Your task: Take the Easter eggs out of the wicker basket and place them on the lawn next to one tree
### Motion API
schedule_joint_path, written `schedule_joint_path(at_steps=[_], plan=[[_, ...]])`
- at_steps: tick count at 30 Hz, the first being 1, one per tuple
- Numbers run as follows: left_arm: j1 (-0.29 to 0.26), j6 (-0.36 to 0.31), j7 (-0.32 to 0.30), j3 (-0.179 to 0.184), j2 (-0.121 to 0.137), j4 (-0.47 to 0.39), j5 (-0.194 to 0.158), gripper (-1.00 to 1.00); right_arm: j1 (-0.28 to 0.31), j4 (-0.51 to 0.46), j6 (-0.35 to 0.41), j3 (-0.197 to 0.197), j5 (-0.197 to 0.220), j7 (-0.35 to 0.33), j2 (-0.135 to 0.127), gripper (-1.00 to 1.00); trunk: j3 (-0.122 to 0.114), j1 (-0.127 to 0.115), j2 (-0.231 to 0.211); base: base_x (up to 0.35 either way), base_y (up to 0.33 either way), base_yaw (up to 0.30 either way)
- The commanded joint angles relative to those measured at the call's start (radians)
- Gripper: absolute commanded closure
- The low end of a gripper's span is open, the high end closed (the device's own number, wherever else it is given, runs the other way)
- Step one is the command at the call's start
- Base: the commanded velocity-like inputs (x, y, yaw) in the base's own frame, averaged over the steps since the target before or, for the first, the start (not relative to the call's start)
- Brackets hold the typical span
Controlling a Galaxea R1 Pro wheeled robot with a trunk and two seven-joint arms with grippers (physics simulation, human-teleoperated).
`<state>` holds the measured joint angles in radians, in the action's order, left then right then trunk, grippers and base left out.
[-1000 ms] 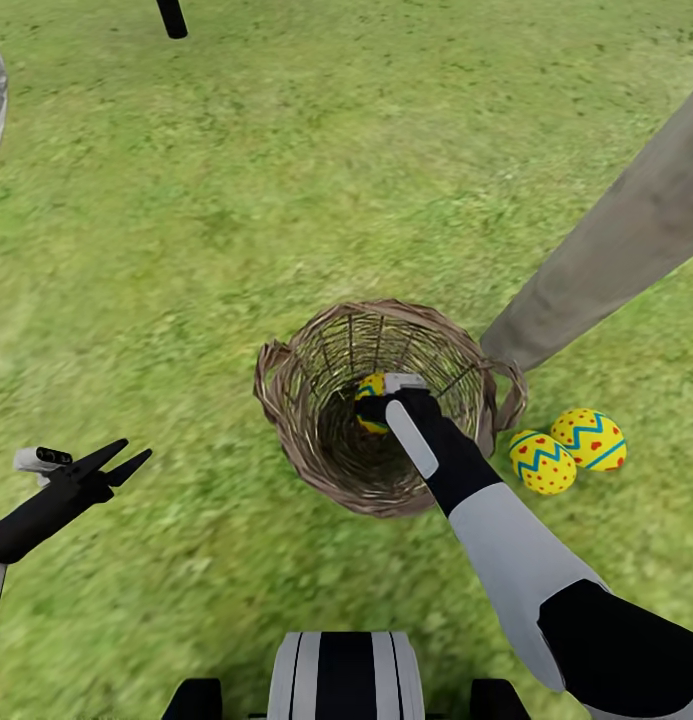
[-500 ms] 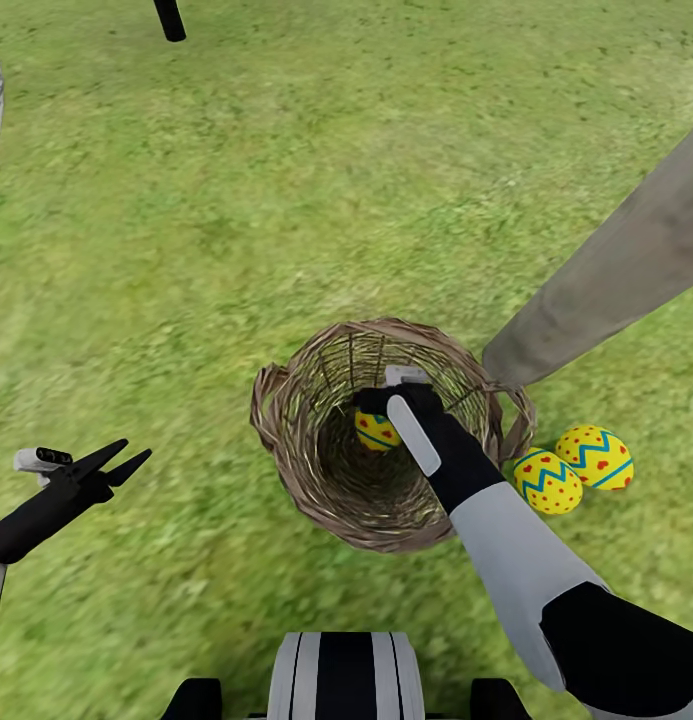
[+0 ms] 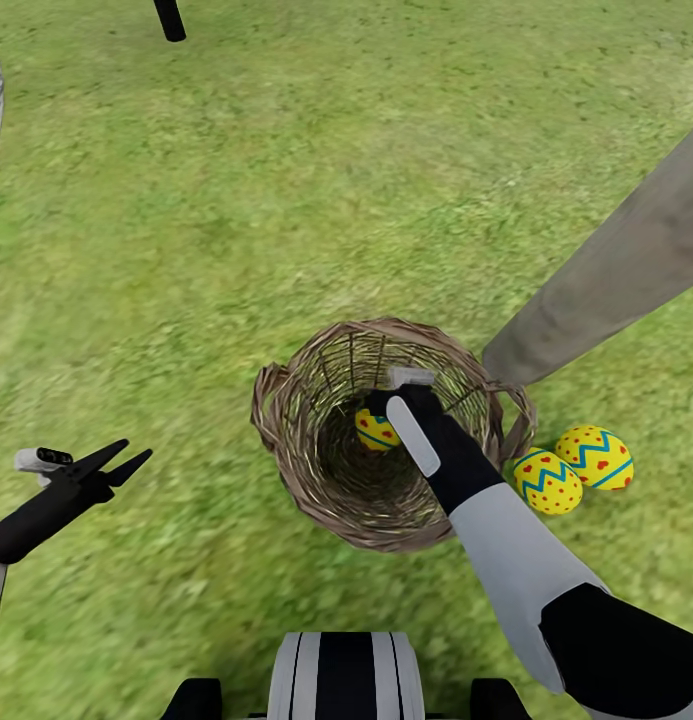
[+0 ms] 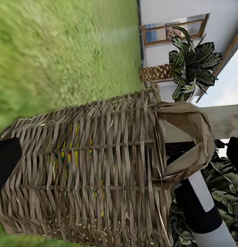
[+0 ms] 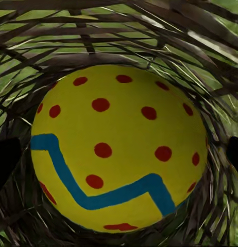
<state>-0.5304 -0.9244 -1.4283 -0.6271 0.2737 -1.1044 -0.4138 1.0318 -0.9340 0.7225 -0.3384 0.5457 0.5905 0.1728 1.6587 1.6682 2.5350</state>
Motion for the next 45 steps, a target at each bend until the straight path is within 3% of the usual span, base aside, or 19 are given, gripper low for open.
schedule_joint_path(at_steps=[1, 11, 14, 17, 27, 45], plan=[[0.0, -0.01, -0.003, 0.0, -0.003, 0.0, 0.0, -1.0, 0.001, -0.001, 0.0, -0.003, 0.012, 0.03, 0.001, -1.0, 0.001, 0.0, 0.0, 0.0, 0.0, 0.0], [0.0, -0.011, -0.003, 0.0, -0.005, 0.0, 0.0, -1.0, -0.004, 0.0, 0.0, -0.004, 0.02, 0.037, 0.002, -1.0, 0.004, 0.0, 0.0, 0.0, 0.0, 0.0], [0.0, -0.011, -0.001, 0.001, -0.005, 0.0, 0.0, -1.0, -0.004, 0.0, 0.0, -0.004, 0.083, 0.037, 0.002, -1.0, 0.008, 0.001, 0.001, 0.0, 0.0, 0.0], [0.0, -0.01, -0.001, 0.001, -0.005, 0.0, 0.0, -1.0, -0.004, 0.0, 0.0, -0.004, 0.101, 0.038, 0.001, -1.0, 0.012, 0.001, 0.001, 0.0, 0.0, 0.0], [0.0, -0.01, -0.001, 0.001, -0.005, 0.0, 0.001, -1.0, -0.004, -0.003, 0.0, -0.005, 0.102, 0.038, -0.001, -1.0, 0.012, 0.001, 0.001, 0.0, 0.0, 0.0], [0.0, -0.01, -0.002, 0.001, -0.006, 0.0, 0.001, -1.0, -0.004, -0.003, 0.0, -0.005, 0.103, 0.043, -0.001, -1.0, 0.043, 0.005, 0.003, 0.0, 0.0, 0.0]])
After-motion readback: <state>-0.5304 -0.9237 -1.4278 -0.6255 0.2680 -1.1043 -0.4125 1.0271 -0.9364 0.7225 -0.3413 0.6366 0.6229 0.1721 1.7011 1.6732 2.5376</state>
